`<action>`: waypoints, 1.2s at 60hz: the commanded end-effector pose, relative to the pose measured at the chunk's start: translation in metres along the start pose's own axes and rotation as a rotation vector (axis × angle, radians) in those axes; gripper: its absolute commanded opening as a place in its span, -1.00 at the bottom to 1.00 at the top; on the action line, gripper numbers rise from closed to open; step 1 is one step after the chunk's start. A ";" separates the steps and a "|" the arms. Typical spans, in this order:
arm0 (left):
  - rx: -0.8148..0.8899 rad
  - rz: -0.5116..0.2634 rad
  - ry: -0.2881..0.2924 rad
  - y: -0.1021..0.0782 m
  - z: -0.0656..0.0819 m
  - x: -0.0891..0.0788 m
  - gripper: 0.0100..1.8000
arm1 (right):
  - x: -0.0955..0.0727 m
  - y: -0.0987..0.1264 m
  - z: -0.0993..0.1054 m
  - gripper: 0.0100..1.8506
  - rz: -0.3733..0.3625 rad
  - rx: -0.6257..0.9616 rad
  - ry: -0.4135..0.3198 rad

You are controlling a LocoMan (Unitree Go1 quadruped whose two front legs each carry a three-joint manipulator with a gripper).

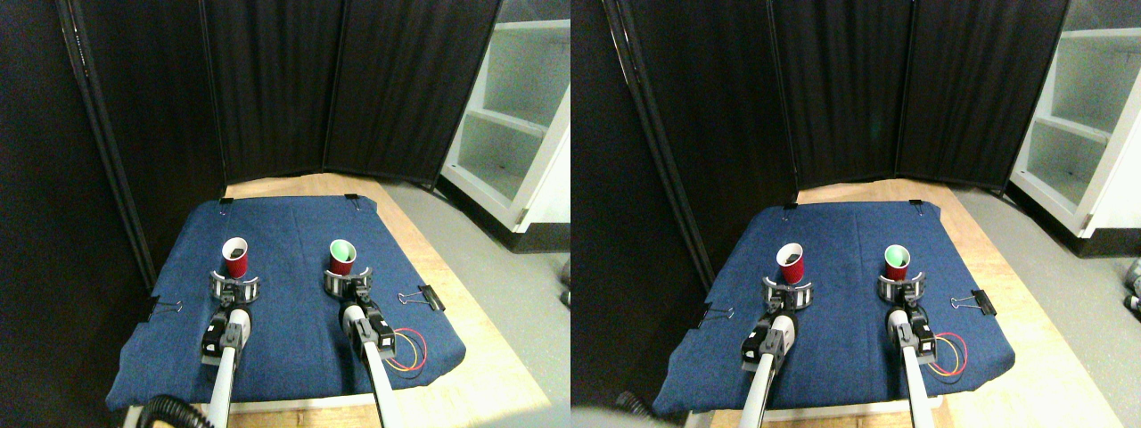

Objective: Pour (bimanual)

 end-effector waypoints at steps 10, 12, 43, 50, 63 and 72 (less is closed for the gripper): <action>0.019 -0.016 -0.015 -0.003 -0.001 0.008 0.20 | 0.004 0.007 -0.001 0.06 0.060 0.017 0.018; 0.014 -0.016 -0.011 -0.003 -0.001 0.010 0.19 | 0.004 0.007 -0.001 0.05 0.063 0.018 0.021; 0.000 -0.030 0.046 -0.014 0.000 0.021 0.19 | 0.013 0.017 0.001 0.29 0.098 0.031 0.039; 0.008 -0.039 0.051 -0.015 0.001 0.025 0.20 | 0.016 0.018 0.001 0.32 0.092 0.033 0.037; 0.000 -0.037 0.048 -0.019 0.003 0.031 0.20 | 0.022 0.017 0.000 0.30 0.084 0.044 0.032; 0.014 -0.024 0.026 -0.018 0.002 0.037 0.22 | 0.024 0.016 0.000 0.29 0.079 0.051 0.023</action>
